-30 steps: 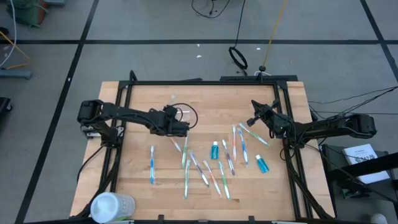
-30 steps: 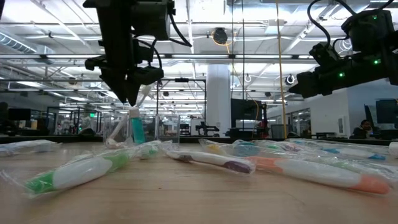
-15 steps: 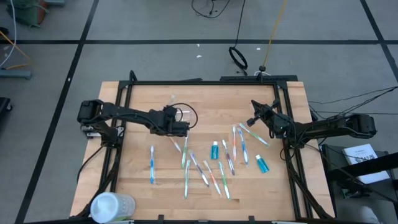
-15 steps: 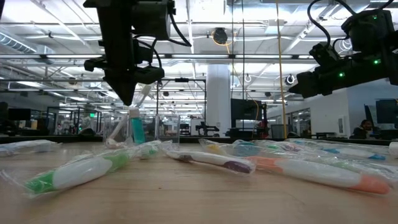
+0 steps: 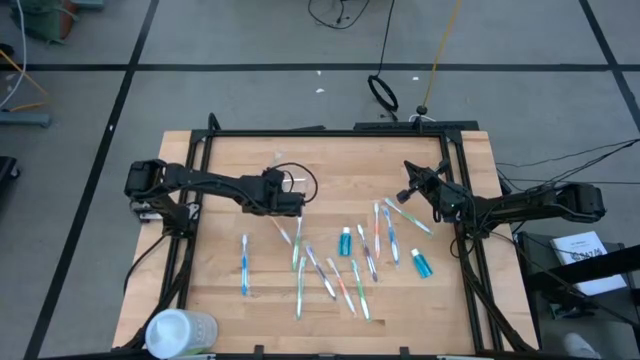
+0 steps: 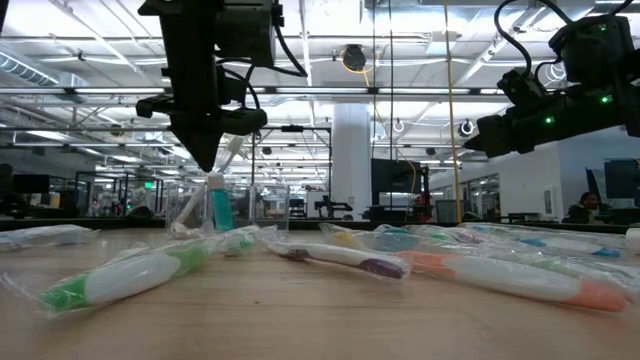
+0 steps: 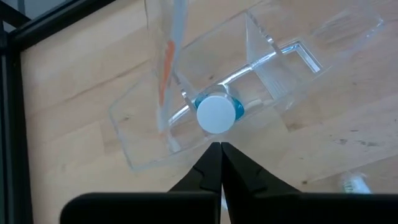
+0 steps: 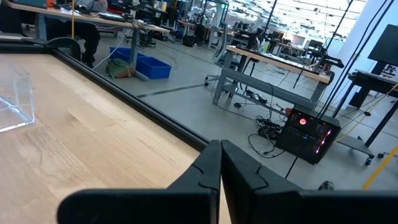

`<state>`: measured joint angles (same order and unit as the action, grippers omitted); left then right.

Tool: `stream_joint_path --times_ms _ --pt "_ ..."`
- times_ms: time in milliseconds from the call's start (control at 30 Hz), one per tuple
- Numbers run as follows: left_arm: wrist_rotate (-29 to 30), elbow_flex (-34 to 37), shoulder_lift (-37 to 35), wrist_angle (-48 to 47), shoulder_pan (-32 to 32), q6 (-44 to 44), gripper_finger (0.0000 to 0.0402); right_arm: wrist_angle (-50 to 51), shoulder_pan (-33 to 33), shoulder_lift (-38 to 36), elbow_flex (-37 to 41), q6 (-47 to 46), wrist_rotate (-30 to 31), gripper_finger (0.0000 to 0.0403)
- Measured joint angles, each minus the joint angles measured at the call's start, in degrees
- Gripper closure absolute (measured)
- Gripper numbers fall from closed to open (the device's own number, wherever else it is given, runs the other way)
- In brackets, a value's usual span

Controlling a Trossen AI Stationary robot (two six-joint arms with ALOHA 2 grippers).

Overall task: Pick & Place toothbrushing station
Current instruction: Put the blue mouthwash into the transparent organizer

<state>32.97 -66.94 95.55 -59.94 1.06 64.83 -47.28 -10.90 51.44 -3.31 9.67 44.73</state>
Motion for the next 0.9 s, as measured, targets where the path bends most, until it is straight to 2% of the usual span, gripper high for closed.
stream_joint_path --times_ms 600,767,900 --pt "-0.10 0.05 0.03 -0.02 1.31 1.16 0.0398 0.01 0.00 0.00 -0.02 -1.38 -0.02 0.0402" --pt "-0.20 0.07 2.41 0.38 2.08 0.61 0.0399 0.00 0.00 0.00 -0.01 -1.33 -0.02 0.0402" --pt "2.79 0.05 4.22 1.29 1.88 -0.03 0.0398 0.01 0.00 0.01 0.00 -1.40 0.00 0.0402"
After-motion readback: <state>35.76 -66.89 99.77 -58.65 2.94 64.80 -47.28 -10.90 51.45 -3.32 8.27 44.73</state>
